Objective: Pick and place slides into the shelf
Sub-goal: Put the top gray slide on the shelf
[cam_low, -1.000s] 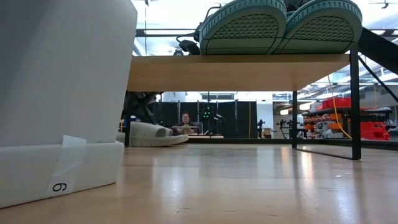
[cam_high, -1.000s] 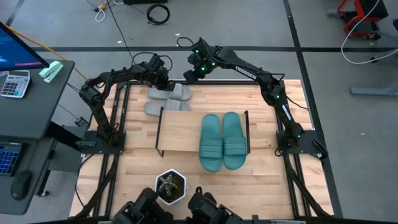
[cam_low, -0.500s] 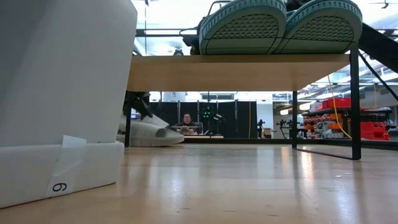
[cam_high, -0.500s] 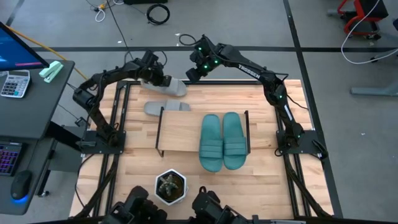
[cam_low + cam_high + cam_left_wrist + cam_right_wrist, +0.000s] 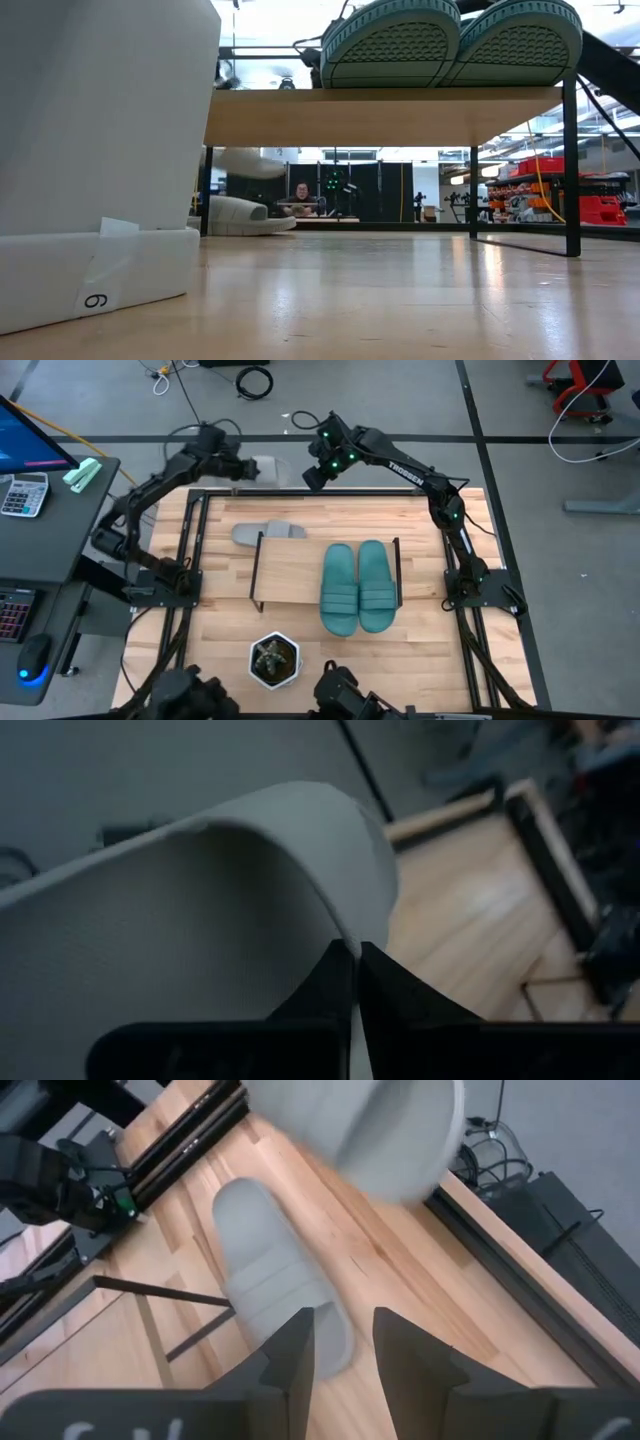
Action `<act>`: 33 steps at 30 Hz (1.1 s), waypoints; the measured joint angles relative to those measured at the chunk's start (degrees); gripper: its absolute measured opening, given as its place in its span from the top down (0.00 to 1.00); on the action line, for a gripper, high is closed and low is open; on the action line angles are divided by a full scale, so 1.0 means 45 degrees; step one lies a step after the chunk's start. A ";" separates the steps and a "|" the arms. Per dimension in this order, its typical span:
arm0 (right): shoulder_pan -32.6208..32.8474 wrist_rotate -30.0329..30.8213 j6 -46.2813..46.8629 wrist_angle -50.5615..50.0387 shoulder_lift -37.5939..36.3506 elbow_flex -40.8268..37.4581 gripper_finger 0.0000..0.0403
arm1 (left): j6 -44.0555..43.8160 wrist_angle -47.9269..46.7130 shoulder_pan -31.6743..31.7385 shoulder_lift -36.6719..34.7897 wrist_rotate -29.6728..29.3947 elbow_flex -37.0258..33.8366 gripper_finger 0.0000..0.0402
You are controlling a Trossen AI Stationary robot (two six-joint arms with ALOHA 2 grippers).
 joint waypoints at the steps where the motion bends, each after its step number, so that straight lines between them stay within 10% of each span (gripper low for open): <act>1: 0.0000 -0.0003 -0.0004 -0.0028 -0.0065 0.0000 0.72 | -0.0062 0.0117 0.0083 -0.0342 -0.0001 0.0000 0.98; 23: -0.0058 -0.0296 0.4660 0.8378 -0.2041 -0.0005 0.72 | -0.1765 0.6981 -0.1044 -0.4635 -0.1706 0.0002 0.98; 33: -0.0009 -0.0461 0.3145 0.9061 -0.2336 -0.0019 0.55 | -0.0827 0.7884 -0.2685 -0.4635 -0.2895 0.0005 0.98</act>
